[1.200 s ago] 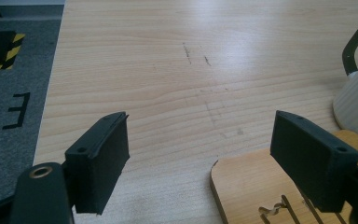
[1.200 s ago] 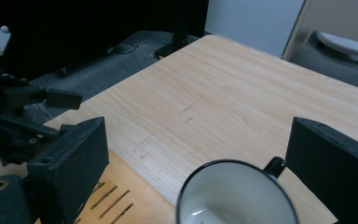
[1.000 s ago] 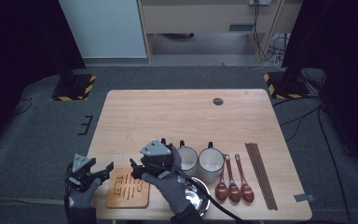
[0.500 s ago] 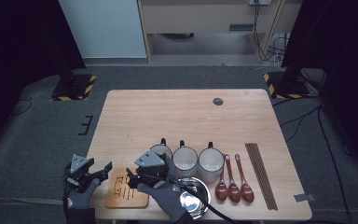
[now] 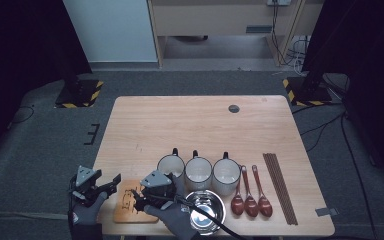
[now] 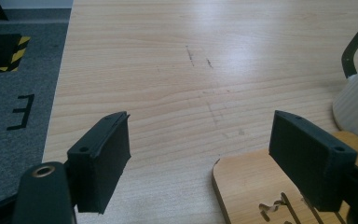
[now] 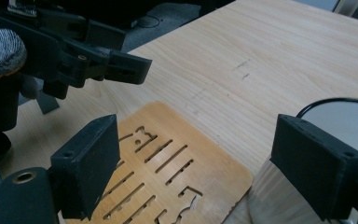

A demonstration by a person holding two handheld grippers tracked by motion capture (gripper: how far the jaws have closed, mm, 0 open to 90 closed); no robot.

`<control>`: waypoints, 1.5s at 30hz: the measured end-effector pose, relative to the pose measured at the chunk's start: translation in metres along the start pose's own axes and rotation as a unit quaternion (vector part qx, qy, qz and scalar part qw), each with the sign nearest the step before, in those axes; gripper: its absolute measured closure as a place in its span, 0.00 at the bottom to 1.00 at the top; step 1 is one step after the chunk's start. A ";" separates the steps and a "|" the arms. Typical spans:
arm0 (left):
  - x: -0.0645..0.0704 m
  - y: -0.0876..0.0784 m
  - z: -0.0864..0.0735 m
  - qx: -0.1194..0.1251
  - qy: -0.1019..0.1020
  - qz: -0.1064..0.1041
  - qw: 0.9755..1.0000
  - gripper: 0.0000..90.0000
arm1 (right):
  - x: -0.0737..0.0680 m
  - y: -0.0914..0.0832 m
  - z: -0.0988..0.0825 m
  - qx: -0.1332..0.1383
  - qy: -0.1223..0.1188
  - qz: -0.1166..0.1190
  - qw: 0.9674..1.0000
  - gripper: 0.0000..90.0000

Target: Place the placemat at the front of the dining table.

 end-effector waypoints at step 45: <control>0.025 0.036 -0.032 -0.073 0.032 -0.013 0.997 0.12 | -0.028 0.031 -0.052 -0.107 0.017 0.011 0.994 0.05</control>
Point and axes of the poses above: each handheld gripper's, and its own axes: y roughly forward along the jaws, z roughly out of its top, x roughly to its right, the point moved 6 cm from there along y, roughly forward along the jaws, and after that the axes turned 15 degrees about -y, right-handed, at the moved point
